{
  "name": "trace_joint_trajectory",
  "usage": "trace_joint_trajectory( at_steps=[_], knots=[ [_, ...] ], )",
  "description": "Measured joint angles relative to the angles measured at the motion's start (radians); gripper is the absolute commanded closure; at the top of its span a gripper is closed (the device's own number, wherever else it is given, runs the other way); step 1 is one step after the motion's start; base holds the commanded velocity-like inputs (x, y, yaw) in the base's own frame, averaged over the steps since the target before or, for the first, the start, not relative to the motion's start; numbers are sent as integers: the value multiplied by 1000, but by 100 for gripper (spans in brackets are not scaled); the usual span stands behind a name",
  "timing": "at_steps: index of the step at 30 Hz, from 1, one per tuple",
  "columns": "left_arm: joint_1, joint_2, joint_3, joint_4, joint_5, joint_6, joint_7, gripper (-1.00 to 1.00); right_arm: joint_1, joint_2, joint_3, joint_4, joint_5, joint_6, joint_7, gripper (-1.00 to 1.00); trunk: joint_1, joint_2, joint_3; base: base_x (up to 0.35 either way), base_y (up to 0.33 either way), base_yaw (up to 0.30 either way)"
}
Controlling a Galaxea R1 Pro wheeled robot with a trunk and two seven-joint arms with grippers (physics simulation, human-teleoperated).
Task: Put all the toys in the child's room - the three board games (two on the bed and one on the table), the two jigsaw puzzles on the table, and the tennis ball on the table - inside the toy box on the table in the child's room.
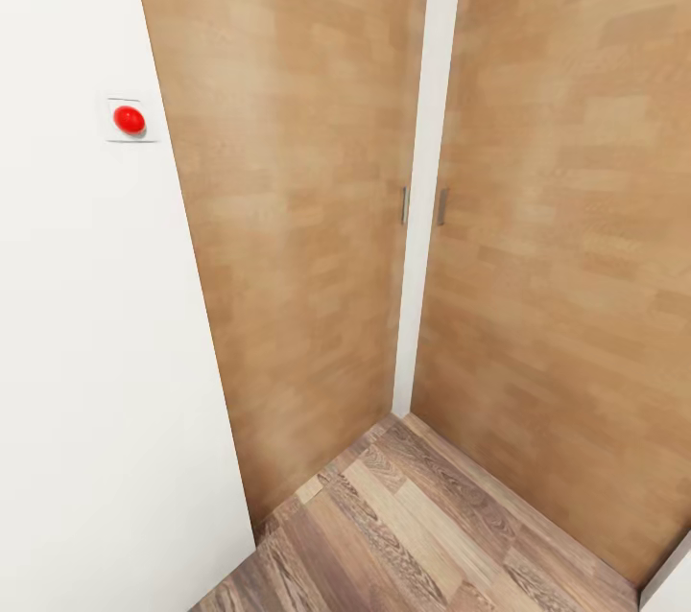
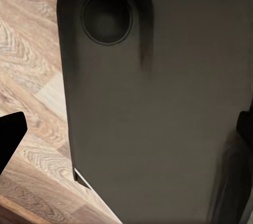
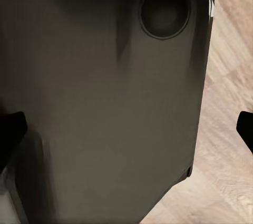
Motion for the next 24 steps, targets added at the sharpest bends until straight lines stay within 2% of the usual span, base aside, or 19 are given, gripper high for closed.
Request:
trace_joint_trajectory(
  at_steps=[15,24],
  knots=[
    [0,0,-1,0,0,0,0,-100,0,-6,-2,0,-11,-1,0,-100,0,0,0,0,0,-2],
    [0,0,-1,0,0,0,0,-100,0,-4,-5,0,-14,-3,0,-100,0,0,0,0,0,-188]
  ],
)
